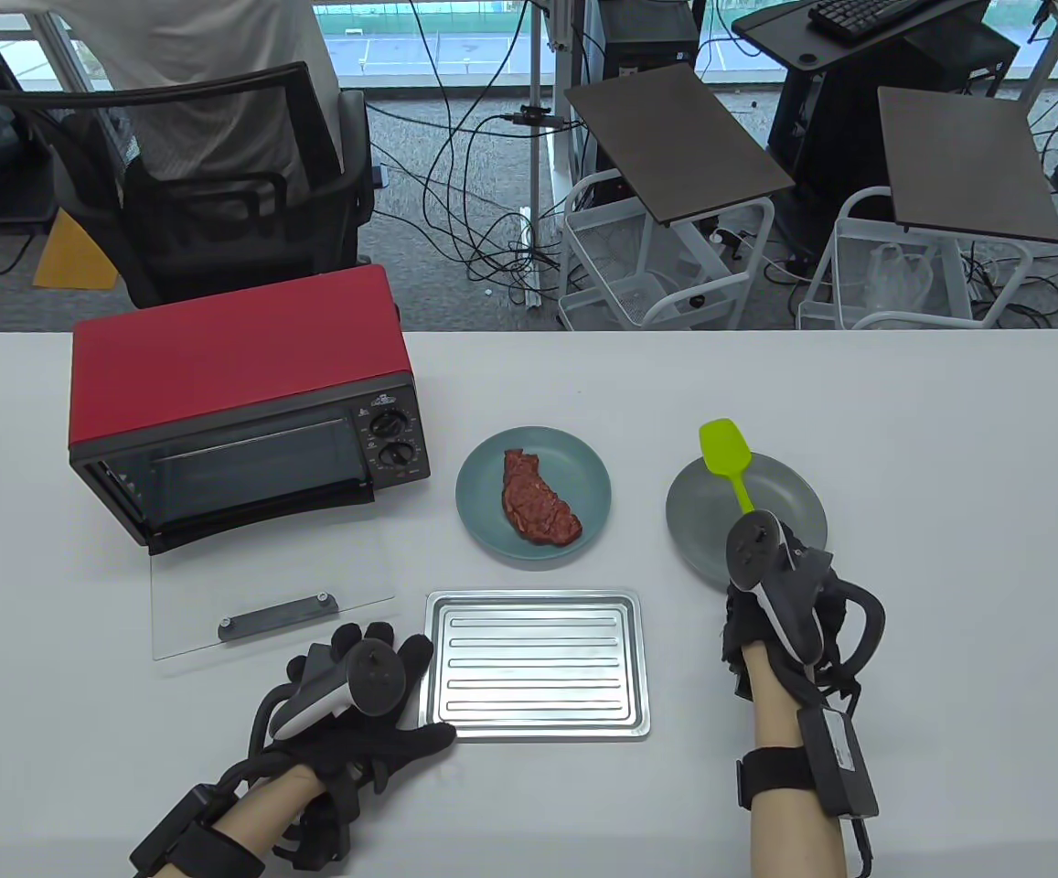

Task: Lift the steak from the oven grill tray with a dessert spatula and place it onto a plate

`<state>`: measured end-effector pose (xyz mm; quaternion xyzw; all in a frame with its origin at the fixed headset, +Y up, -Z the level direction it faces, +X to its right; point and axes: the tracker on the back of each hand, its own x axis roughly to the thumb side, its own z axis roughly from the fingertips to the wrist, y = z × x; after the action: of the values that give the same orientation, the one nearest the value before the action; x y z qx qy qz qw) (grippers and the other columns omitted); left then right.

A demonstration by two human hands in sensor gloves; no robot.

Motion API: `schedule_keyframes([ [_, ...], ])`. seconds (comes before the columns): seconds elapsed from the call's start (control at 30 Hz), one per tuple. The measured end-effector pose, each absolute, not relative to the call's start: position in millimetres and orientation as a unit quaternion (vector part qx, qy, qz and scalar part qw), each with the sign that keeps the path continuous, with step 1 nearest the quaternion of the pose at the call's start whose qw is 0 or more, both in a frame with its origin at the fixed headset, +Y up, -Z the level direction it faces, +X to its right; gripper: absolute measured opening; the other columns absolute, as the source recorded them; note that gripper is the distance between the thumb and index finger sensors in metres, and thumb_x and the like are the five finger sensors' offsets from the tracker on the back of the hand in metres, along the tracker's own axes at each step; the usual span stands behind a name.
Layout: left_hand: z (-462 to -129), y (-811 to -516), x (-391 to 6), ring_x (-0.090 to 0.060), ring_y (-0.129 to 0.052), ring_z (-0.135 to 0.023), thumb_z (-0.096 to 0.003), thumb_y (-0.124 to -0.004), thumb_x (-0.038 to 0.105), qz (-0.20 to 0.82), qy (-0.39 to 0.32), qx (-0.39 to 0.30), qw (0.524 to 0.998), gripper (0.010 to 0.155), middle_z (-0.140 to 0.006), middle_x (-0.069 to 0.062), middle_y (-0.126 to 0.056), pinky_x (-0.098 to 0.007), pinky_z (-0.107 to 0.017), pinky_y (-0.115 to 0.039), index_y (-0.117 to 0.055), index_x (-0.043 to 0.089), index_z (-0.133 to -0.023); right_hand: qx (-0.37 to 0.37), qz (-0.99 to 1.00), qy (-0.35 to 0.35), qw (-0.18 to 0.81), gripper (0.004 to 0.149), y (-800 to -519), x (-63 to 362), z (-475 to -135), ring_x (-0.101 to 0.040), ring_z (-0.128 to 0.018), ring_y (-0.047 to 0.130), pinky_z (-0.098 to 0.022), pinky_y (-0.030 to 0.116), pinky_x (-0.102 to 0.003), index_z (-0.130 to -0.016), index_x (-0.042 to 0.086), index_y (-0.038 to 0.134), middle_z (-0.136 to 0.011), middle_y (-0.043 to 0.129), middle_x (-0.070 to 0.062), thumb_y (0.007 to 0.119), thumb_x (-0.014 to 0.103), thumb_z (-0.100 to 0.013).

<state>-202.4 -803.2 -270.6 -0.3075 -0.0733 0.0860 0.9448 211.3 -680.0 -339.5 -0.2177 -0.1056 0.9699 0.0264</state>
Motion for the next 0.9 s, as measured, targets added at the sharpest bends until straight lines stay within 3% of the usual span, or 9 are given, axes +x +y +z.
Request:
schedule_keyframes([
  [0.33, -270.5, -803.2, -202.3, -0.033, 0.022, -0.106, -0.0339, -0.050, 0.093, 0.086, -0.073, -0.308, 0.945, 0.099, -0.109, 0.008, 0.022, -0.074, -0.067, 0.001, 0.011, 0.049, -0.098, -0.266, 0.963, 0.003, 0.035, 0.044, -730.0, 226.8, -343.5, -0.017, -0.013, 0.094, -0.027, 0.088, -0.043, -0.075, 0.010, 0.087, -0.041, 0.098, -0.002, 0.083, 0.044, -0.047],
  [0.9, -270.5, -803.2, -202.3, -0.033, 0.023, -0.106, -0.0338, -0.050, 0.093, 0.086, -0.073, -0.308, 0.945, 0.099, -0.109, 0.008, 0.022, -0.074, -0.067, 0.001, 0.011, 0.049, -0.098, -0.285, 0.959, 0.015, 0.004, 0.045, -749.6, 220.7, -346.8, -0.017, -0.014, 0.095, -0.028, 0.088, -0.043, -0.076, 0.009, 0.085, -0.044, 0.097, -0.001, 0.082, 0.044, -0.048],
])
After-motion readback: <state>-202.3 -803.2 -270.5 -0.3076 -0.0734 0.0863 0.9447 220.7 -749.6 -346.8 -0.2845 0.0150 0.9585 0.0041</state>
